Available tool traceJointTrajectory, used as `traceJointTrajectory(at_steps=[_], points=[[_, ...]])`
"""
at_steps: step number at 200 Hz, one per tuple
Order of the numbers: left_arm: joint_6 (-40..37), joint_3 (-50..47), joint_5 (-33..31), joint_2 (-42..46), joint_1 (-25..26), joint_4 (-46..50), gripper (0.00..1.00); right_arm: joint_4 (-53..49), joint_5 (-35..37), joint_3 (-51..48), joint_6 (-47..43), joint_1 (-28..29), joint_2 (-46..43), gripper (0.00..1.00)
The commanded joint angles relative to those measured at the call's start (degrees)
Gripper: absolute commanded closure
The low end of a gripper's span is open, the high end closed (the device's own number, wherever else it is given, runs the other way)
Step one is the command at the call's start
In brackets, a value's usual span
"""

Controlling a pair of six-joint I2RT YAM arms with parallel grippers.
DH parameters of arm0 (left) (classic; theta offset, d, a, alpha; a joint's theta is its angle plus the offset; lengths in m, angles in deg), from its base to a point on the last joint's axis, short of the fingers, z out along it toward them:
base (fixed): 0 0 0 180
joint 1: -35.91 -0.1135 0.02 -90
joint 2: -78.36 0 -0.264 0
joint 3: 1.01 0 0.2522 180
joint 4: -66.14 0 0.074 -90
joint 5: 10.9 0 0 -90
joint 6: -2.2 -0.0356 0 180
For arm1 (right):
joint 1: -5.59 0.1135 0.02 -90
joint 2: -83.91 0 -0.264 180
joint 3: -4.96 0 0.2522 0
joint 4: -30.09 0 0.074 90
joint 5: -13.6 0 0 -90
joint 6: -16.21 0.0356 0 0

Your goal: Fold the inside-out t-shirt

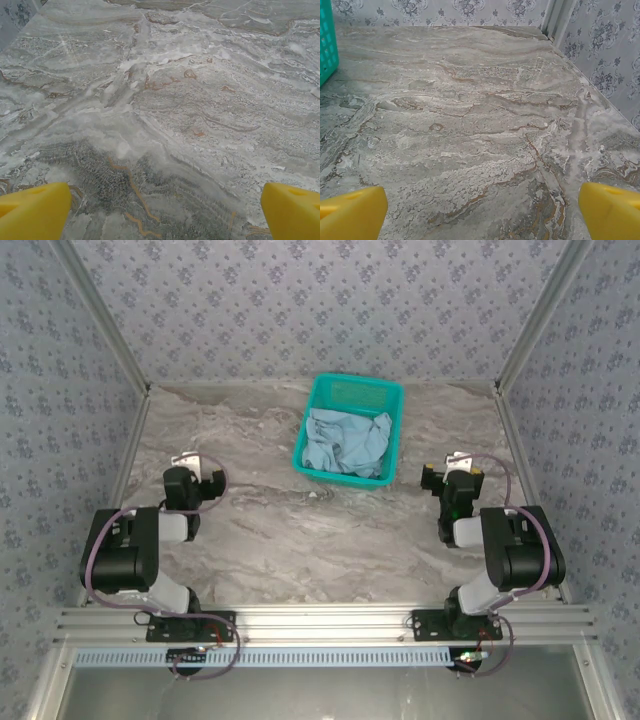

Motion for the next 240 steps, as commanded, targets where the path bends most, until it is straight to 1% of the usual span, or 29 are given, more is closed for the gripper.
traceJointTrajectory(at_steps=[1,24,157,166,174,180,189,202,210,216,226,235,240], points=[[-0.6,1.2,0.3,0.5,0.2,-1.8,0.02,0.8,0.5,0.2,-0.4,0.1,0.2,0.0],[-0.6,1.2,0.3,0.5,0.2,-1.8,0.02,-0.1,-0.9,0.5,0.0,-0.1,0.0,0.0],[-0.6,1.2,0.5,0.4,0.1,-1.8,0.02,-0.8,-0.8,0.7,1.3,-1.0,-0.1,0.0],[-0.4,1.3,0.2,0.7,0.1,-1.9,0.02,0.4,1.3,0.1,0.9,-0.9,-0.2,0.0],[-0.1,2.1,-0.6,2.5,0.1,0.9,0.02,1.0,2.6,-0.9,0.8,-0.2,-1.2,0.0],[0.2,3.6,-1.1,4.7,0.1,5.8,0.02,1.6,2.3,-1.9,2.9,-0.2,-1.8,0.0],[1.3,6.8,-3.4,8.5,0.1,14.6,0.02,5.9,2.3,-4.2,1.8,0.1,-1.8,0.0],[7.3,11.2,-9.0,12.7,-0.1,25.1,0.02,10.8,1.7,-6.2,-0.9,0.7,-1.2,0.0],[10.1,12.9,-9.2,14.6,-0.4,29.4,0.02,11.1,1.6,-6.2,-1.9,1.1,-1.5,0.0],[10.8,13.4,-8.0,15.9,-0.4,30.6,0.02,9.5,2.0,-5.8,-2.4,1.6,-2.5,0.0],[11.8,13.2,-4.8,17.7,-0.3,30.8,0.02,2.8,7.2,-4.2,-2.5,3.0,-7.5,0.0],[13.9,13.1,-2.5,19.1,-0.3,31.2,0.02,-4.3,7.9,-2.7,-1.8,3.1,-13.3,0.0],[15.5,13.2,-1.4,19.7,-0.3,31.7,0.02,-7.9,7.8,-1.8,0.4,3.2,-16.7,0.0]])
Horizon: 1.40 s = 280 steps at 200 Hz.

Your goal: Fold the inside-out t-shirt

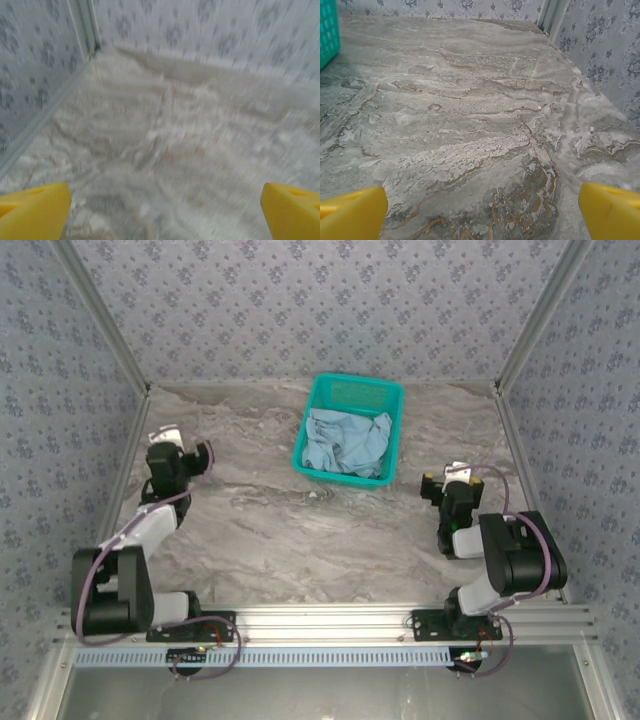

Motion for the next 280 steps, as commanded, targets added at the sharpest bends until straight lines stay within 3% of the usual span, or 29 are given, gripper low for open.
traceJointTrajectory(at_steps=[1,14,31,57,81,113,135,189,201,217,250,263,280], points=[[7.9,0.5,3.5,3.4,0.0,9.1,0.02,-9.9,4.8,3.9,1.5,1.1,-12.4,0.0],[11.3,1.2,8.3,4.1,0.3,9.8,0.03,-15.6,2.9,6.2,3.1,1.5,-18.1,0.0],[14.0,3.0,11.9,3.7,2.8,11.2,0.03,-34.4,0.9,17.5,4.5,6.4,-19.8,0.0],[13.1,7.2,12.5,0.9,9.7,14.8,0.03,-54.4,-3.9,37.4,3.9,19.8,-7.3,0.0],[13.6,8.3,12.7,-1.7,13.0,14.2,0.03,-68.7,-6.9,52.5,4.7,26.3,6.7,0.0],[14.4,14.0,20.5,-7.2,15.4,18.8,0.06,-77.6,-10.5,66.4,7.4,27.2,18.5,0.0],[15.1,14.3,20.2,-8.1,16.1,19.5,0.07,-86.1,-12.4,74.5,10.4,27.1,26.5,0.0],[14.8,13.2,19.7,-8.3,16.8,19.9,0.08,-86.6,-14.4,85.3,13.9,25.0,40.9,0.03],[14.7,13.0,19.1,-8.3,16.8,20.6,0.08,-86.4,-14.7,87.3,13.9,24.4,43.8,0.09],[14.8,12.3,18.7,-7.8,16.8,20.9,0.09,-84.5,-17.6,87.8,14.1,23.1,45.9,0.25],[14.9,10.4,15.8,-4.8,16.9,22.5,0.09,-79.5,-17.0,85.8,11.3,21.8,42.2,0.9],[14.8,9.4,13.4,-2.9,16.8,23.4,0.09,-76.6,-16.5,83.9,9.5,21.5,37.6,1.0],[15.1,8.3,10.6,0.1,16.2,24.8,0.09,-70.4,-18.7,78.9,8.3,21.0,28.1,1.0]])
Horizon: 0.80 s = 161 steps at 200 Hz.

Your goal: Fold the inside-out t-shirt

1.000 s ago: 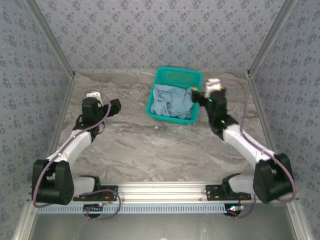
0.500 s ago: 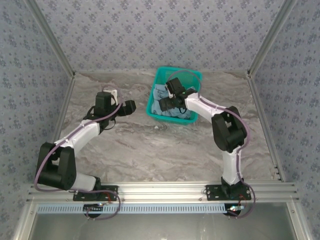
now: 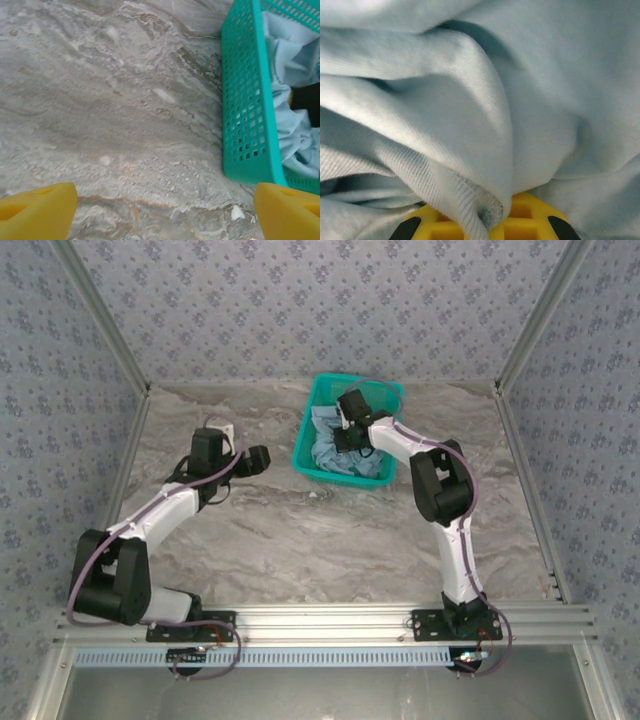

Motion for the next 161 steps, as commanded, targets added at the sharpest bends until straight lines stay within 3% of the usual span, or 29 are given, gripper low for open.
traceJointTrajectory(at_steps=[1,36,66,93,120,140,161], points=[[0.5,-1.4,-5.0,5.1,-0.4,3.1,0.09,8.6,-2.2,-5.1,-3.0,-0.6,-13.4,1.0],[3.7,-2.8,-7.5,12.3,-5.6,6.3,0.09,17.2,-10.4,-14.6,-4.5,3.6,-33.5,1.0],[6.9,-3.5,-11.7,18.7,-9.5,10.1,0.1,15.8,-13.0,-15.5,-4.7,11.6,-39.8,1.0],[8.9,-2.8,-17.5,23.2,-12.3,14.7,0.1,15.6,-15.6,-15.8,-1.9,17.3,-39.4,1.0],[10.1,0.1,-19.8,26.6,-18.9,21.3,0.1,17.6,-18.9,-17.0,1.8,22.3,-36.1,1.0],[12.4,0.4,-20.3,29.4,-22.3,22.5,0.09,19.0,-21.0,-18.2,4.9,24.2,-32.0,1.0],[12.5,1.2,-18.3,30.3,-22.6,22.6,0.09,18.9,-22.0,-17.9,7.0,24.5,-25.4,1.0]])
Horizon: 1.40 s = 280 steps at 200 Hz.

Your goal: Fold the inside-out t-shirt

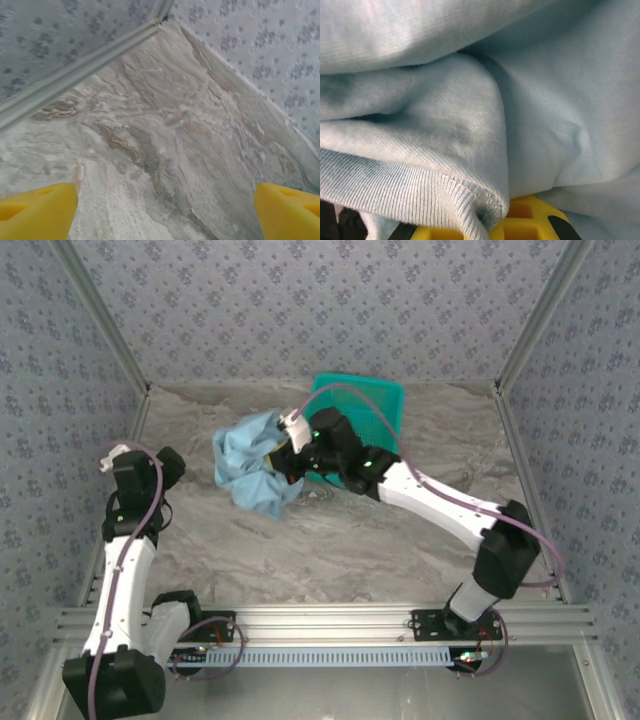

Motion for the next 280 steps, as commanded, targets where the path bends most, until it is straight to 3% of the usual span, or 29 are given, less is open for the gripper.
traceJointTrajectory(at_steps=[1,5,33,41,51,85,103,129,171,212,280], points=[[1.8,3.0,0.6,1.6,-0.4,2.9,0.09,1.5,-3.2,0.5,4.5,0.4,5.6,0.99],[1.6,3.3,1.7,1.4,-0.4,3.1,0.09,-0.1,-3.0,1.3,3.8,0.4,6.8,0.93],[1.6,3.0,11.6,-1.8,0.7,3.1,0.11,-15.6,7.1,7.3,-4.6,0.1,7.8,0.24],[1.5,2.6,13.1,-2.3,2.1,3.1,0.11,-17.5,9.1,6.8,-5.7,-0.5,5.8,0.15],[1.2,1.8,13.6,-2.6,4.7,3.1,0.11,-19.6,11.2,5.6,-6.4,-1.6,2.4,0.11],[1.4,-2.2,13.3,-3.8,12.9,1.8,0.11,-21.7,19.4,-0.7,-7.3,-9.9,-3.9,0.09],[1.5,-4.6,12.8,-5.7,14.8,0.0,0.11,-22.0,20.3,2.0,-6.6,-14.7,1.7,0.11],[1.7,-5.6,13.3,-8.1,16.6,-3.4,0.11,-17.3,10.1,5.8,1.1,-21.7,10.7,0.17],[-0.8,-3.8,11.0,-14.6,22.0,-3.7,0.11,-24.4,20.2,21.0,3.9,-25.3,27.0,0.25],[-1.2,-3.9,10.7,-15.4,23.5,-4.2,0.11,-28.7,28.2,24.3,3.0,-31.5,33.3,0.32],[-2.1,-4.8,10.5,-14.0,24.1,-3.8,0.11,-31.9,28.5,24.1,-1.0,-47.8,33.2,0.38]])
